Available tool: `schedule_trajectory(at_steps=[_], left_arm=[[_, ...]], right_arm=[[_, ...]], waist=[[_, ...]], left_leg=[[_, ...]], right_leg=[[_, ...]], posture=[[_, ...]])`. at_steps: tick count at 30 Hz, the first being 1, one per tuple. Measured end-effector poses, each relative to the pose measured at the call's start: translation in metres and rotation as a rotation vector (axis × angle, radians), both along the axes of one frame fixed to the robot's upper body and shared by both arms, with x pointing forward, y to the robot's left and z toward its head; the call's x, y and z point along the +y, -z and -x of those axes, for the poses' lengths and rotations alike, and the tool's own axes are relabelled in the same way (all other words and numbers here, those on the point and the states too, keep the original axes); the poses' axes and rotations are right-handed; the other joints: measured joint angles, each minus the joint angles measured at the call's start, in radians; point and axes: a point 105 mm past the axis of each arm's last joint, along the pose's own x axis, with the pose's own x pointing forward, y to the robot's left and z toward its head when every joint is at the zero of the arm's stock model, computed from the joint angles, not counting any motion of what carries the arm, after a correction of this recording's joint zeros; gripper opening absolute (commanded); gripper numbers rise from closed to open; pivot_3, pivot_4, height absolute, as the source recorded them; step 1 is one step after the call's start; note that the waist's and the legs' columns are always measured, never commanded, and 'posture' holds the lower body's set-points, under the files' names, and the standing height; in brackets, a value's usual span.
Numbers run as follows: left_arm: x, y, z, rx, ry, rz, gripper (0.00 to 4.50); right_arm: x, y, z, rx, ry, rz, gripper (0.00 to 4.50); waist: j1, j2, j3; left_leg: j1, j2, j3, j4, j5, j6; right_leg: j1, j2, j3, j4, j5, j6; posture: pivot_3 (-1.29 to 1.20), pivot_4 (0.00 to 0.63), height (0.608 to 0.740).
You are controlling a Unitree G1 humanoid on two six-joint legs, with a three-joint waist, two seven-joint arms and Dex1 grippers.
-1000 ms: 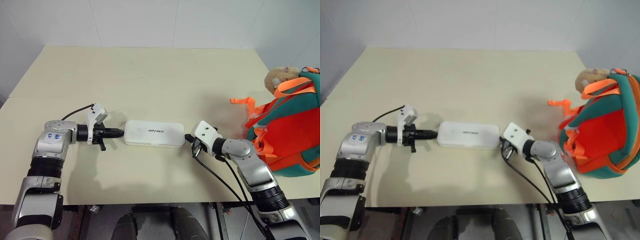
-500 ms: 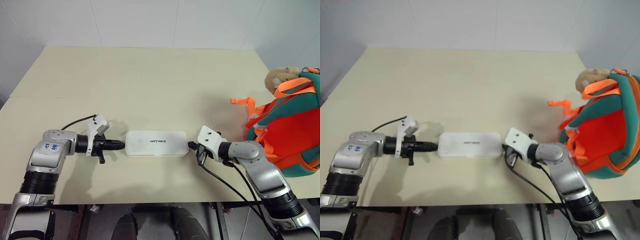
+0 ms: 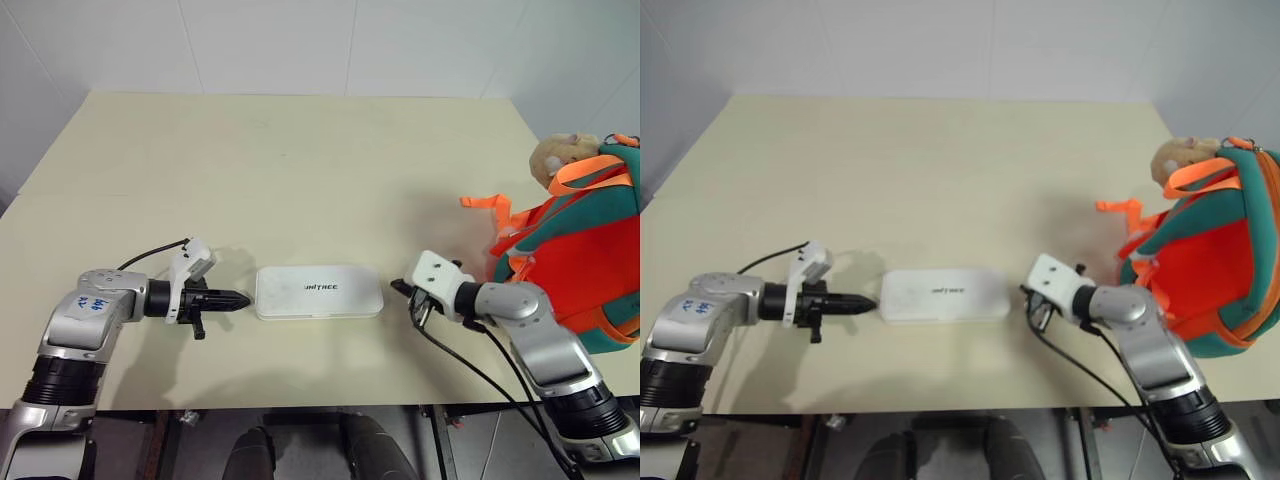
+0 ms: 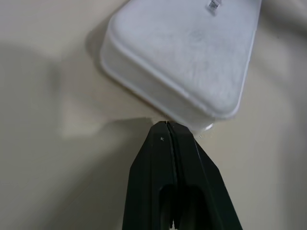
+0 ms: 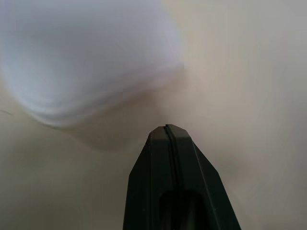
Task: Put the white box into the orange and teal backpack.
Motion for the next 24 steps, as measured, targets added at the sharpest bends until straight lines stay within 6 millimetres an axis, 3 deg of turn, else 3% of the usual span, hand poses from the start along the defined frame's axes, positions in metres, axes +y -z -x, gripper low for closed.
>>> schedule_trajectory(at_steps=[4, 6, 10, 13, 18, 20, 24], left_arm=[[0.009, -0.004, 0.0, -0.013, -0.036, -0.021, 0.02], [0.015, -0.008, -0.004, -0.051, -0.066, -0.035, 0.19], [0.032, -0.039, -0.035, -0.134, -0.266, 0.058, 1.22], [0.026, -0.068, -0.043, -0.195, -0.285, 0.203, 2.19], [0.021, -0.07, -0.042, -0.156, -0.291, 0.292, 3.74], [0.021, -0.069, -0.042, -0.138, -0.297, 0.307, 4.4], [0.022, -0.07, -0.039, -0.097, -0.304, 0.352, 4.46]], right_arm=[[-0.009, -0.008, -0.002, -0.032, 0.022, 0.0, 0.0], [-0.013, -0.012, -0.004, -0.041, 0.041, -0.018, 0.37], [-0.014, -0.013, 0.001, -0.015, 0.053, -0.052, 1.58], [-0.013, -0.013, 0.003, -0.01, 0.046, -0.06, 2.62], [-0.009, -0.015, 0.005, -0.009, 0.032, -0.078, 4.29], [-0.009, -0.016, 0.004, -0.013, 0.037, -0.078, 4.5], [-0.01, -0.015, -0.001, -0.046, 0.066, -0.07, 4.5]], waist=[[-0.001, 0.0, 0.0], [0.0, 0.0, 0.0], [0.004, -0.001, 0.001], [0.004, -0.001, 0.001], [-0.002, -0.001, 0.001], [0.0, -0.001, 0.001], [0.001, -0.001, 0.001]], left_leg=[[0.0, 0.0, 0.0, 0.0, 0.0, 0.0], [0.0, 0.0, 0.0, -0.001, 0.0, 0.0], [-0.001, 0.0, -0.001, 0.001, 0.0, 0.0], [-0.001, 0.0, -0.001, 0.0, 0.0, 0.0], [0.0, 0.0, -0.001, -0.001, 0.0, 0.0], [0.0, 0.0, -0.001, -0.001, 0.0, 0.0], [-0.001, 0.0, -0.001, 0.0, 0.0, 0.0]], right_leg=[[0.0, 0.0, 0.0, -0.001, 0.0, 0.0], [0.0, 0.0, 0.0, -0.001, 0.0, 0.0], [0.001, 0.0, -0.001, -0.001, 0.0, 0.0], [0.001, 0.0, -0.001, -0.002, 0.001, 0.001], [0.0, 0.0, -0.001, -0.002, 0.0, 0.001], [0.001, 0.0, -0.001, -0.002, 0.0, 0.001], [0.001, 0.0, -0.001, -0.002, 0.001, 0.001]], posture=[[0.0, 0.15, 0.74], [0.0, 0.15, 0.74], [0.0, 0.15, 0.74], [0.0, 0.15, 0.74], [0.0, 0.15, 0.74], [0.0, 0.15, 0.74], [0.0, 0.15, 0.74]])
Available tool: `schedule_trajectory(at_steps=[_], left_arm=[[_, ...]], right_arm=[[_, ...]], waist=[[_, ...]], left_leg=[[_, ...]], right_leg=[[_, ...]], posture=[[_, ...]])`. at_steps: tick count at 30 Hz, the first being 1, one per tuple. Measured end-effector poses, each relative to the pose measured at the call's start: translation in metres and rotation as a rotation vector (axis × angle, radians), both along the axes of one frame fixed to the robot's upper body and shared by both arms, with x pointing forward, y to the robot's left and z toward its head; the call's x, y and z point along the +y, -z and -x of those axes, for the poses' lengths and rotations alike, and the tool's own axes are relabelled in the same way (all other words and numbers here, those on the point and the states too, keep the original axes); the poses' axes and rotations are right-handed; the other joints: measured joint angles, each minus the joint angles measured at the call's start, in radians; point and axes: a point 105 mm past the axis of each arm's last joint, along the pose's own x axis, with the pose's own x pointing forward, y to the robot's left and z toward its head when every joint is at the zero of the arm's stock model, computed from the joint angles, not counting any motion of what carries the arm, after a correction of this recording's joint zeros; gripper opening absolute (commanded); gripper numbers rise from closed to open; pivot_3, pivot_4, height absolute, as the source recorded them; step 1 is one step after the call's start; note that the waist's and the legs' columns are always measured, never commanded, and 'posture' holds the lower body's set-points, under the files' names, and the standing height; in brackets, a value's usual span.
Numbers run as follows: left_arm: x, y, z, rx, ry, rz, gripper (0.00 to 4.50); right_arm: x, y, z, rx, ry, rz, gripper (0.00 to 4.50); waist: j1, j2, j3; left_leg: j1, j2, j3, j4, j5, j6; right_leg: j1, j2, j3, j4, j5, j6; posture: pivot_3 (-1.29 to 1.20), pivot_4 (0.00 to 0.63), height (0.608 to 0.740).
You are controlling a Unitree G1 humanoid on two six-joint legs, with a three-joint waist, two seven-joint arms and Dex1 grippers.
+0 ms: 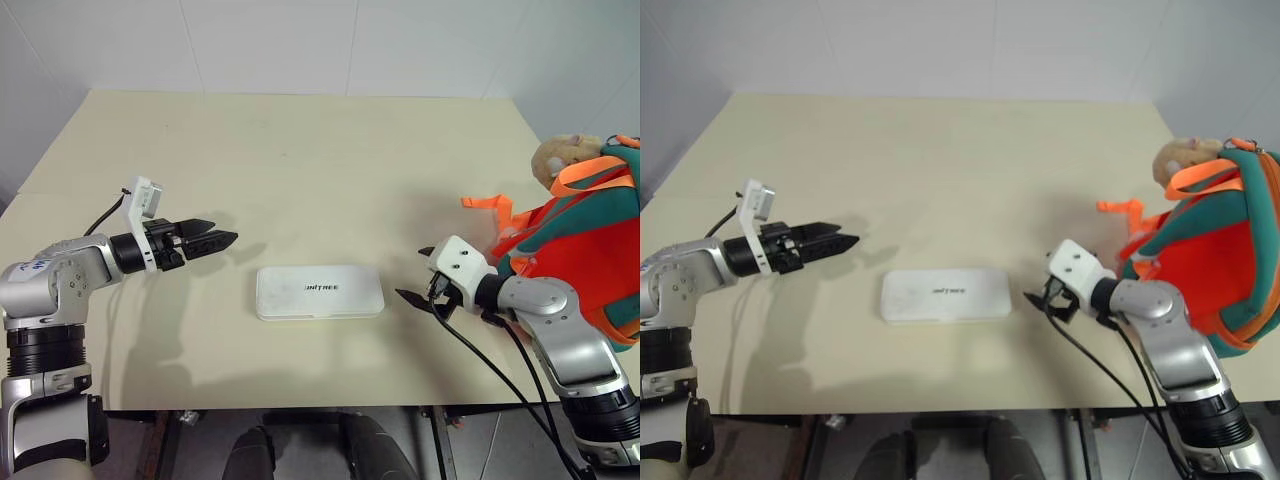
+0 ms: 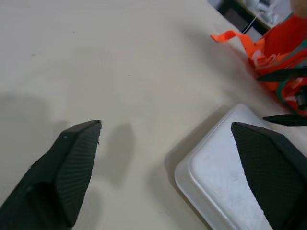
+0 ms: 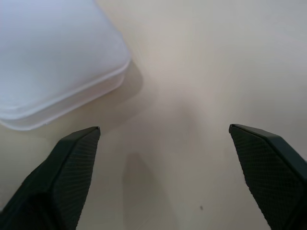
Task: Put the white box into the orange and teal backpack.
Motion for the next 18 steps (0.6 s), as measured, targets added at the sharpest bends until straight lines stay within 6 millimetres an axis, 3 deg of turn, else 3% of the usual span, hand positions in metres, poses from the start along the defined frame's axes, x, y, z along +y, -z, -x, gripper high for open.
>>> schedule_trajectory(at_steps=[6, 12, 18], left_arm=[[0.013, 0.018, -0.004, 0.122, -0.076, 0.059, 4.46], [0.008, 0.032, 0.007, 0.33, -0.031, 0.17, 4.46], [-0.002, 0.038, 0.021, 0.501, 0.062, 0.313, 4.46]], right_arm=[[0.001, 0.006, -0.013, -0.046, 0.036, 0.025, 4.5], [0.021, 0.004, -0.013, -0.058, -0.034, 0.013, 4.5], [0.023, 0.005, -0.012, -0.046, -0.053, 0.012, 4.5]], waist=[[-0.003, 0.0, 0.0], [-0.001, 0.0, 0.0], [-0.001, 0.0, 0.0]], left_leg=[[0.0, 0.0, 0.0, 0.0, 0.0, 0.0], [0.0, 0.0, 0.0, -0.001, 0.0, 0.0], [0.0, 0.0, 0.0, 0.0, 0.0, 0.0]], right_leg=[[0.0, 0.0, 0.0, 0.001, 0.0, 0.0], [0.0, 0.0, 0.0, 0.001, 0.0, 0.0], [0.0, 0.0, 0.0, 0.001, 0.0, 0.0]], posture=[[0.0, 0.15, 0.74], [0.0, 0.15, 0.74], [0.0, 0.15, 0.74]])
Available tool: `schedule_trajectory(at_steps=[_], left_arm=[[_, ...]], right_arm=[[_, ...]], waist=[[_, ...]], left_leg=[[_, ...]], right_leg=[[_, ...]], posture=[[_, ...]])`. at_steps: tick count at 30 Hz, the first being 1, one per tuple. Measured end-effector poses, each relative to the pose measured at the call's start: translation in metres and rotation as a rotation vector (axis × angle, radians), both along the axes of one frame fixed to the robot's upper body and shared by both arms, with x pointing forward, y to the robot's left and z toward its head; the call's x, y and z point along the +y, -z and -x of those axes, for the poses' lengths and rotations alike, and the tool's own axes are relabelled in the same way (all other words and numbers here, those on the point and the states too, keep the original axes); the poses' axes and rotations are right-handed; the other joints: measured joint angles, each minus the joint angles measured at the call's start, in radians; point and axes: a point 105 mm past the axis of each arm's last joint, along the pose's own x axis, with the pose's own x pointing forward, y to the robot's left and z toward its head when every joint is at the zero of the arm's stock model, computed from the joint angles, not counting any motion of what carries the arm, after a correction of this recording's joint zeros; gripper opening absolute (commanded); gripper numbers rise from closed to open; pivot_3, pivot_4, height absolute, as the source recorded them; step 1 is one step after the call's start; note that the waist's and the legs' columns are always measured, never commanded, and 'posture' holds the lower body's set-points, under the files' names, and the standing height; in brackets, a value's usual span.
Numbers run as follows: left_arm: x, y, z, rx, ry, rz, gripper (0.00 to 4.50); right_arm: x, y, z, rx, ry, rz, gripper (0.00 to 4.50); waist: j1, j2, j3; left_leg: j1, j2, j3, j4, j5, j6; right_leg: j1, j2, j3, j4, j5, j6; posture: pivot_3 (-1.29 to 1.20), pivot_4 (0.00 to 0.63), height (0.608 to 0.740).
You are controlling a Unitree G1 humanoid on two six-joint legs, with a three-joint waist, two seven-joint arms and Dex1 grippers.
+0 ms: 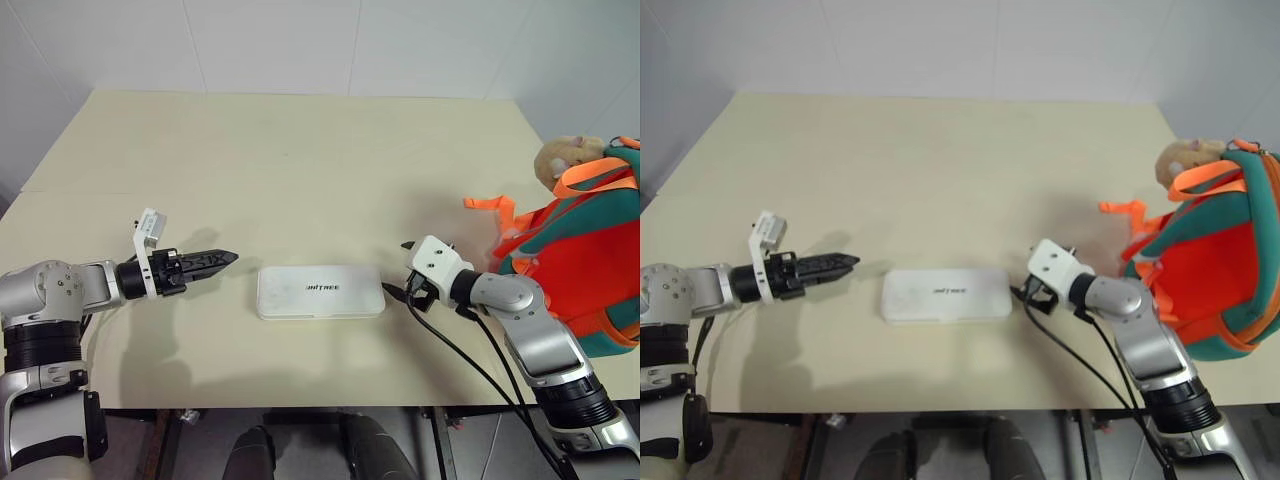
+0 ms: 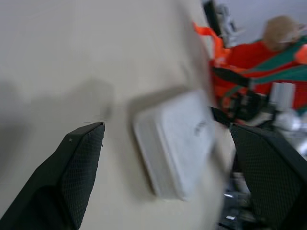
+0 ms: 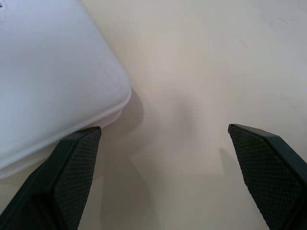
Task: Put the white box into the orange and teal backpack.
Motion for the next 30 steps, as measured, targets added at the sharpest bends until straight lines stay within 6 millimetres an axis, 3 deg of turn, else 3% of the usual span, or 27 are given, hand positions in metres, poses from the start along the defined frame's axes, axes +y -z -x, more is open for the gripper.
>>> schedule_trajectory(at_steps=[11, 30], left_arm=[[-0.018, 0.026, 0.018, 0.19, 0.128, 0.049, 4.46], [-0.045, 0.027, 0.001, 0.177, 0.189, 0.124, 4.46]], right_arm=[[0.002, -0.004, -0.003, -0.015, -0.017, 0.002, 4.5], [0.01, 0.006, 0.0, 0.027, -0.056, 0.008, 4.5]], waist=[[0.0, 0.0, 0.0], [0.002, 0.0, 0.0]], left_leg=[[0.0, 0.0, 0.0, 0.0, 0.0, 0.0], [0.001, 0.0, 0.0, 0.001, 0.0, -0.001]], right_leg=[[0.0, 0.0, 0.0, 0.001, 0.0, 0.0], [0.0, 0.0, 0.0, 0.002, 0.0, 0.0]], posture=[[0.0, 0.15, 0.74], [0.0, 0.15, 0.74]])
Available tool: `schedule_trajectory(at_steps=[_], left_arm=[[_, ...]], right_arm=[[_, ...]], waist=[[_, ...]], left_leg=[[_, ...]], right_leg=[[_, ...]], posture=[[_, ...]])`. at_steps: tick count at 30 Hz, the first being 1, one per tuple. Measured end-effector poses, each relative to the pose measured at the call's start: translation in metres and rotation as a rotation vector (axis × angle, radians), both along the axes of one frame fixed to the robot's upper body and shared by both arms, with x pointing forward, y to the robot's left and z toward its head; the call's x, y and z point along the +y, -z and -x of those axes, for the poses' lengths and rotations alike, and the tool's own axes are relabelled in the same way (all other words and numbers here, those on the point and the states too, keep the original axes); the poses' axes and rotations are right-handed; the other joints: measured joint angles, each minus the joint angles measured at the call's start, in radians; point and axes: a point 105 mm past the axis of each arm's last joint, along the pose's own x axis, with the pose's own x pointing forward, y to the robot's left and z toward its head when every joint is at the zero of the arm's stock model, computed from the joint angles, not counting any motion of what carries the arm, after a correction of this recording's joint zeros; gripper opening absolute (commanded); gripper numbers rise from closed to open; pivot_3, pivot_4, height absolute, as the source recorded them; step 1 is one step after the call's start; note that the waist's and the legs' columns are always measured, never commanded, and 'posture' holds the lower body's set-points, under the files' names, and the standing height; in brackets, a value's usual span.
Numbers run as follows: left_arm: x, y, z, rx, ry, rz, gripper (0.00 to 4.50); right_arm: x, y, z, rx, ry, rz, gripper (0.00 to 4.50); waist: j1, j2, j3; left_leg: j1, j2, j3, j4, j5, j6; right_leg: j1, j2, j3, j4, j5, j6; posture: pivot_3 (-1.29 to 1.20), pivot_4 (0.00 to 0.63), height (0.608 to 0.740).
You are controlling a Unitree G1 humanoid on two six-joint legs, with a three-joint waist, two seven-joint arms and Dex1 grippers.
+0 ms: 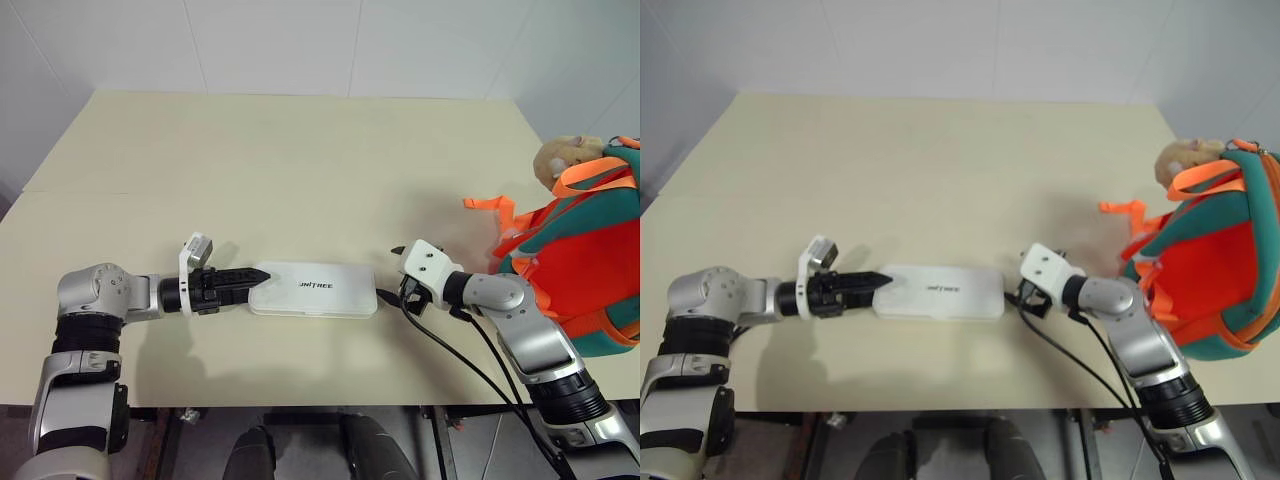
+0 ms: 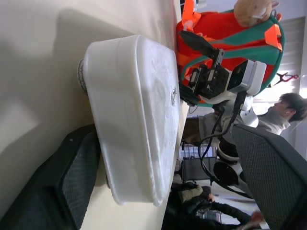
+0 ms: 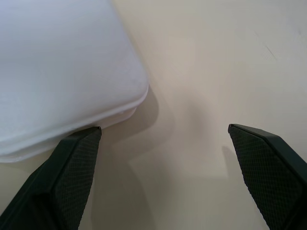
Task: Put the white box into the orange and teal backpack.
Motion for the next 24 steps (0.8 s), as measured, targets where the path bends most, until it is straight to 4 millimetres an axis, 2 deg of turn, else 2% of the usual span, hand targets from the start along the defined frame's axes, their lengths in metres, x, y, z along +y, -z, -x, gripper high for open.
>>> schedule_trajectory(at_steps=[8, 14, 22, 24], left_arm=[[-0.002, 0.001, -0.004, -0.03, 0.02, 0.012, 4.46], [-0.005, 0.003, -0.008, -0.109, 0.077, -0.041, 4.46], [-0.004, 0.012, -0.019, -0.111, 0.07, -0.081, 1.94], [-0.006, 0.006, -0.02, -0.117, 0.072, -0.038, 1.49]], right_arm=[[0.0, 0.001, 0.001, 0.002, -0.001, 0.0, 4.5], [0.0, 0.004, 0.004, 0.008, -0.003, 0.002, 4.5], [-0.001, 0.002, 0.005, 0.0, -0.005, 0.003, 4.5], [-0.004, -0.002, 0.005, -0.012, 0.004, 0.003, 4.5]], waist=[[0.0, 0.0, 0.0], [0.002, 0.0, 0.0], [0.0, 0.0, 0.0], [0.0, 0.0, 0.0]], left_leg=[[0.0, 0.0, 0.0, 0.0, 0.0, 0.0], [0.0, 0.0, 0.0, 0.001, 0.0, 0.0], [0.0, 0.0, 0.0, 0.0, 0.001, 0.0], [0.0, 0.0, 0.0, 0.0, 0.001, 0.0]], right_leg=[[0.0, 0.0, 0.0, 0.0, 0.0, 0.0], [0.0, 0.0, 0.0, 0.0, 0.0, 0.0], [0.0, 0.0, 0.0, 0.0, 0.0, 0.0], [0.0, 0.0, 0.0, 0.0, 0.0, 0.0]], posture=[[0.0, 0.15, 0.74], [0.0, 0.15, 0.74], [0.0, 0.15, 0.74], [0.0, 0.15, 0.74]])
